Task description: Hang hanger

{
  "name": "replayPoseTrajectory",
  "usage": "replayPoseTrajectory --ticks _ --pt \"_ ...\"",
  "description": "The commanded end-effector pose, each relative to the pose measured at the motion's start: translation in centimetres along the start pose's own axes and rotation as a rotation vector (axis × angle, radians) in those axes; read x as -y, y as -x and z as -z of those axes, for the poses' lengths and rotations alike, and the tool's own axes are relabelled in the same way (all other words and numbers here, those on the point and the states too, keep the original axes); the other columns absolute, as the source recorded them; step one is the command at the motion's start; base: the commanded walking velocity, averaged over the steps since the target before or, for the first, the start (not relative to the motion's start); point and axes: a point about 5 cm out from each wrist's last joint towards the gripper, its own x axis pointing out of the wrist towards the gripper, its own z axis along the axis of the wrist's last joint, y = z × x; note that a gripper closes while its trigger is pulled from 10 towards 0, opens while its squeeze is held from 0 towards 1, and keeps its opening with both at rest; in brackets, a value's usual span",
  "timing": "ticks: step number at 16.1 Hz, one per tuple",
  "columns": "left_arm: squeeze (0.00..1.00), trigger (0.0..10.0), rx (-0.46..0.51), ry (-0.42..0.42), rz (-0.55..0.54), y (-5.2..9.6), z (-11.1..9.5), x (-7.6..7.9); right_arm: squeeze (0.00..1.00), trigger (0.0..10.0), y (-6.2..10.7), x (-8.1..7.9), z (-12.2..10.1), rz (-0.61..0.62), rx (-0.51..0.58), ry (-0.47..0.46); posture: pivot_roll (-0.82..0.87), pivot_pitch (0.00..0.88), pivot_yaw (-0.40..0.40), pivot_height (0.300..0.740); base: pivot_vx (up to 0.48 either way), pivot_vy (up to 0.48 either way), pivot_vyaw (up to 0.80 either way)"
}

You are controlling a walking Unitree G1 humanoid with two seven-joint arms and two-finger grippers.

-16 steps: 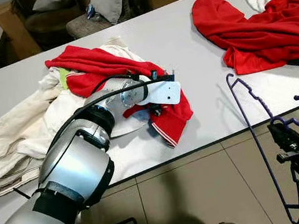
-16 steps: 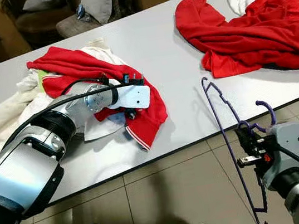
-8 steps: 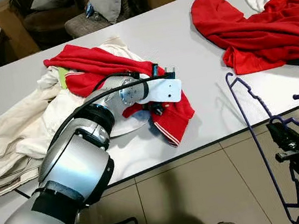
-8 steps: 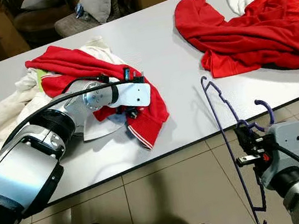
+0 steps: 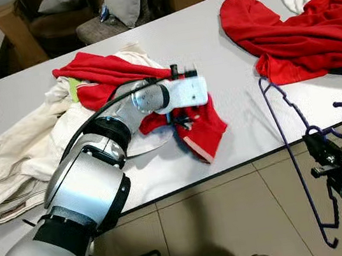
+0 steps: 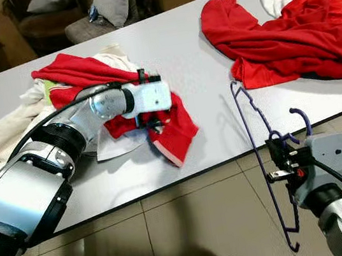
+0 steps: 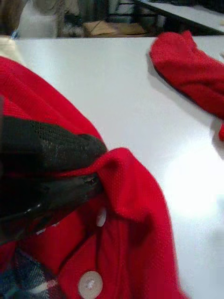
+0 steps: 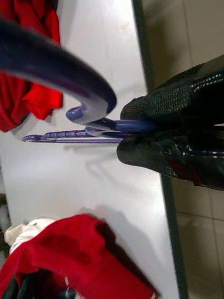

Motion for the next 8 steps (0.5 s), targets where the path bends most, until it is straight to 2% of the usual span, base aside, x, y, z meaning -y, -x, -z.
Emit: replayPoseTrajectory --ticks 1,2,4,5,6,8 --pt "0.00 0.0 0.048 0.122 -0.060 0.4 -0.6 -1.4 0.00 10.0 -0.1 -1.3 -0.7 -0.099 0.067 -0.036 -0.33 0.019 0.201 0.740 0.000 0.000 0.00" --pt "0.00 0.0 0.098 0.241 -0.113 0.4 -1.0 -2.1 0.00 10.0 0.0 -2.4 -1.3 -0.192 0.116 -0.067 -0.33 0.006 0.211 0.740 0.000 0.000 0.00" --pt "0.00 0.0 0.154 0.395 -0.207 0.7 -1.5 -3.4 0.00 10.0 0.6 -3.9 -1.7 -0.328 0.140 -0.092 -0.32 0.000 0.221 0.740 0.000 0.000 0.00" --pt "0.00 0.0 0.203 0.530 -0.314 1.4 -1.8 -5.1 0.00 10.0 1.4 -5.2 -1.6 -0.448 0.137 -0.121 -0.31 0.000 0.228 0.740 0.000 0.000 0.00" --pt "0.00 0.0 0.232 0.612 -0.407 2.3 -2.0 -6.6 0.00 10.0 2.0 -5.9 -1.5 -0.519 0.135 -0.144 -0.31 0.000 0.233 0.740 0.000 0.000 0.00" --pt "0.00 0.0 0.246 0.643 -0.448 2.8 -2.1 -7.4 0.00 10.0 2.2 -6.2 -1.5 -0.555 0.139 -0.158 -0.31 0.000 0.234 0.740 0.000 0.000 0.00"
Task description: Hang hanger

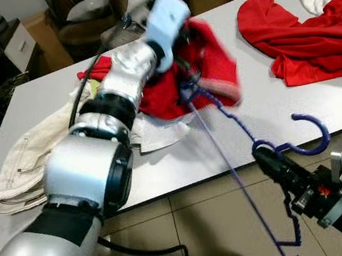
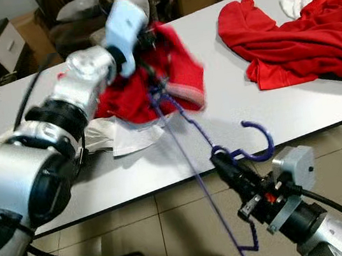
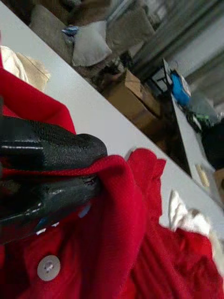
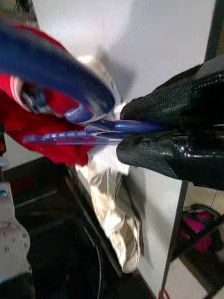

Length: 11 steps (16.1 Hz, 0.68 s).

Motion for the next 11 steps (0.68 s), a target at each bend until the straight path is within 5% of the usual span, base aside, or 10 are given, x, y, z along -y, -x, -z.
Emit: replayPoseTrajectory --ticks 1,8,11 --pt "0.00 0.0 0.031 0.028 -0.042 0.3 -1.1 -1.2 0.00 10.0 -0.2 -0.8 -0.4 -0.061 0.029 0.000 -0.30 0.000 0.239 0.740 0.000 0.000 0.00" --pt "0.00 0.0 0.125 0.055 0.038 0.6 -3.4 -2.0 0.00 10.0 -1.7 3.9 2.0 0.212 -0.125 0.021 -0.27 0.000 0.214 0.740 0.000 0.000 0.00" --pt "0.00 0.0 0.152 0.125 0.164 1.0 -3.3 -1.8 0.00 10.0 -3.5 5.2 1.1 0.254 -0.041 0.009 -0.24 0.000 0.206 0.740 0.000 0.000 0.00"
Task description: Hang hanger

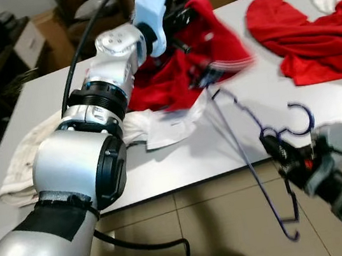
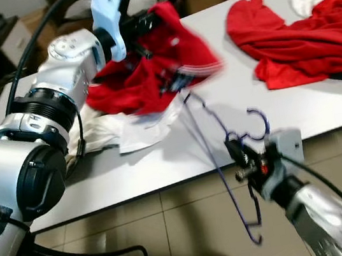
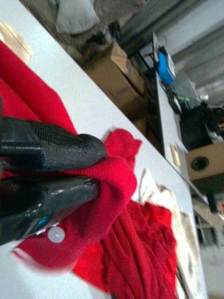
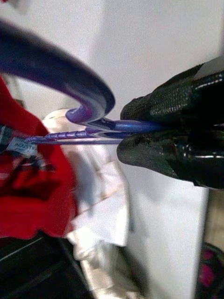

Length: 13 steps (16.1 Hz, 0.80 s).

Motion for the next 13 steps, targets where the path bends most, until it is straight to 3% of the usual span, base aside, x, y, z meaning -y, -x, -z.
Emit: replayPoseTrajectory --ticks 1,3,8,11,13 --pt "0.00 0.0 0.025 0.003 0.023 0.5 -0.3 -0.4 0.00 10.0 -0.5 -0.2 -0.3 -0.017 0.031 -0.018 -0.23 0.000 0.198 0.740 0.000 0.000 0.00" --pt "0.00 0.0 0.046 0.027 0.024 1.0 0.3 -0.3 0.00 10.0 -1.3 -0.8 -0.7 -0.065 0.066 -0.037 -0.20 0.000 0.183 0.740 0.000 0.000 0.00" --pt "0.00 0.0 0.080 0.018 -0.093 2.2 0.5 -1.4 0.00 10.0 -1.9 -2.1 -0.9 -0.184 0.090 -0.081 -0.18 0.000 0.165 0.740 0.000 0.000 0.00" --pt "0.00 0.0 0.194 0.061 -0.043 2.6 -0.8 -0.6 0.00 10.0 -2.6 -1.7 0.8 -0.179 -0.045 -0.107 -0.18 0.000 0.165 0.740 0.000 0.000 0.00" --pt "0.00 0.0 0.243 0.135 0.060 2.8 -1.4 1.0 0.00 10.0 -3.4 -1.6 1.2 -0.186 -0.082 -0.108 -0.18 0.000 0.163 0.740 0.000 0.000 0.00"
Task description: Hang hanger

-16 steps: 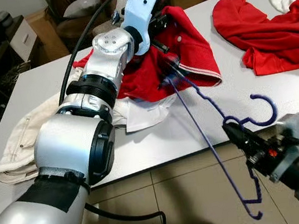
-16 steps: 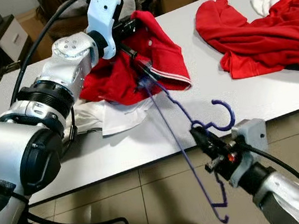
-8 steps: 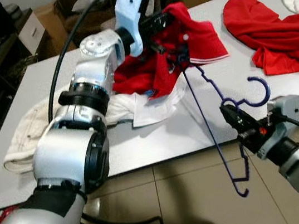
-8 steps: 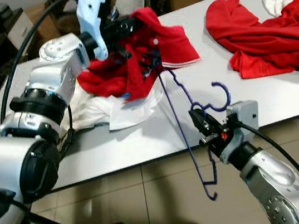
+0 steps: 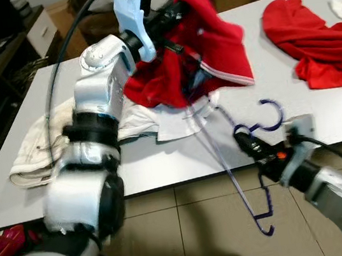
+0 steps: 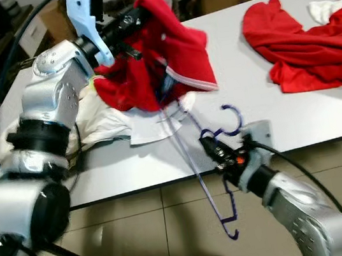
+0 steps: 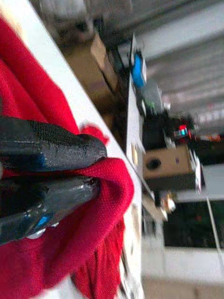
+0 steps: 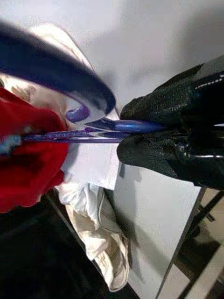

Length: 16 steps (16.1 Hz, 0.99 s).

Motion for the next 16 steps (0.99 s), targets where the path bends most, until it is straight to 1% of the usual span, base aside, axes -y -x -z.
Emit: replayPoseTrajectory --ticks 1,3,4,5,6,7,8,9,10,11,12,13,14,15,16 --pt "0.00 0.0 0.038 -0.014 0.035 0.0 -1.3 0.4 0.00 10.0 -0.4 -0.2 -0.1 -0.010 -0.006 0.004 -0.18 0.000 0.163 0.740 0.000 0.000 0.00" --pt "0.00 0.0 0.012 -0.030 0.037 0.2 -0.8 0.7 0.00 10.0 -0.9 0.1 -1.1 0.009 0.050 -0.011 -0.17 0.000 0.156 0.740 0.000 0.000 0.00" --pt "0.00 0.0 -0.003 -0.043 0.016 0.6 -0.4 0.7 0.00 10.0 -1.0 0.7 -2.0 0.048 0.103 -0.025 -0.17 0.000 0.157 0.740 0.000 0.000 0.00" --pt "0.00 0.0 0.008 -0.054 -0.071 1.9 -0.6 -0.4 0.00 10.0 -0.6 2.7 -3.8 0.172 0.200 -0.046 -0.17 0.000 0.158 0.740 0.000 0.000 0.00" --pt "0.00 0.0 0.026 -0.064 -0.150 2.8 -1.1 -1.4 0.00 10.0 0.1 4.2 -5.2 0.253 0.272 -0.059 -0.17 0.000 0.158 0.740 0.000 0.000 0.00" --pt "0.00 0.0 0.036 -0.066 -0.188 3.2 -1.3 -1.8 0.00 10.0 0.4 4.6 -5.9 0.271 0.302 -0.053 -0.17 0.000 0.158 0.740 0.000 0.000 0.00" --pt "0.00 0.0 0.062 -0.060 -0.260 4.1 -1.9 -2.7 0.00 10.0 1.0 5.2 -7.8 0.285 0.380 -0.047 -0.17 0.000 0.153 0.740 0.000 0.000 0.00" --pt "0.00 0.0 0.144 -0.056 -0.319 4.9 -3.6 -3.5 0.00 10.0 1.8 5.2 -11.4 0.264 0.519 -0.009 -0.17 0.000 0.146 0.740 0.000 0.000 0.00" --pt "0.00 0.0 0.182 -0.053 -0.327 5.0 -4.4 -3.6 0.00 10.0 2.2 5.0 -12.9 0.251 0.575 0.005 -0.17 0.000 0.146 0.740 0.000 0.000 0.00" --pt "0.00 0.0 0.275 -0.029 -0.320 5.2 -6.0 -3.4 0.00 10.0 2.9 4.5 -16.1 0.221 0.706 0.013 -0.17 0.000 0.146 0.740 0.000 0.000 0.00" --pt "0.00 0.0 0.348 0.029 -0.312 5.4 -6.9 -3.1 0.00 10.0 3.6 3.8 -18.2 0.178 0.794 0.016 -0.16 0.000 0.140 0.740 0.000 0.000 0.00" --pt "0.00 0.0 0.353 0.088 -0.342 5.8 -6.3 -3.0 0.00 10.0 3.5 3.2 -18.5 0.146 0.787 0.047 -0.17 0.000 0.139 0.740 0.000 0.000 0.00" --pt "0.00 0.0 0.262 0.144 -0.398 6.2 -3.4 -2.7 0.00 10.0 2.7 2.8 -17.0 0.126 0.700 0.062 -0.17 0.000 0.139 0.740 0.000 0.000 0.00" --pt "0.00 0.0 0.099 0.213 -0.468 6.8 1.3 -1.3 0.00 10.0 1.6 3.1 -13.8 0.160 0.560 0.032 -0.16 0.000 0.133 0.740 0.000 0.000 0.00" --pt "0.00 0.0 0.049 0.222 -0.481 6.9 2.6 -0.7 0.00 10.0 1.3 3.1 -12.7 0.168 0.507 0.022 -0.16 0.000 0.133 0.740 0.000 0.000 0.00"
